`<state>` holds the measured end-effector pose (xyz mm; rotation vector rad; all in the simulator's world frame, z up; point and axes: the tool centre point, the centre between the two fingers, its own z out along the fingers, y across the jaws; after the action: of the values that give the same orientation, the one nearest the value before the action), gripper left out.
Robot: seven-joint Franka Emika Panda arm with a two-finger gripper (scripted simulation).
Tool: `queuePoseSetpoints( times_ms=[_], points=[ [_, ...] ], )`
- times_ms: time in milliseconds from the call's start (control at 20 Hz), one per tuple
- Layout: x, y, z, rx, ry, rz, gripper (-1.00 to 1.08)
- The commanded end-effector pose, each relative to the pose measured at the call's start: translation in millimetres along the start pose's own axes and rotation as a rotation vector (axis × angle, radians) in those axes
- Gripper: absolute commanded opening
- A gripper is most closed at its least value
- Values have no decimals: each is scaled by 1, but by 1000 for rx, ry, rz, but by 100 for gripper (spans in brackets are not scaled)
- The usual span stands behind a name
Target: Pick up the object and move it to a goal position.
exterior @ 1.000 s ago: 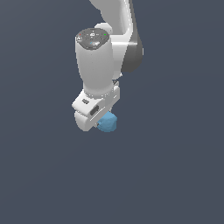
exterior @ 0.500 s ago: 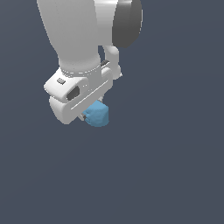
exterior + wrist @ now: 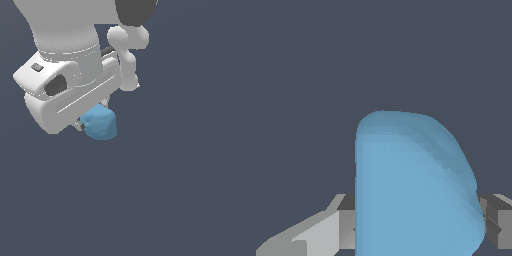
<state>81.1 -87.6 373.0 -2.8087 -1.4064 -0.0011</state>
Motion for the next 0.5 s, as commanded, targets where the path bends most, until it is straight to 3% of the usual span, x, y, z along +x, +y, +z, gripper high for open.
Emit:
queuePoseSetpoints(
  times_ms=[0, 450],
  points=[
    [0, 4, -9, 0, 0, 0, -100],
    [-1, 12, -23, 0, -1, 0, -100]
  ],
)
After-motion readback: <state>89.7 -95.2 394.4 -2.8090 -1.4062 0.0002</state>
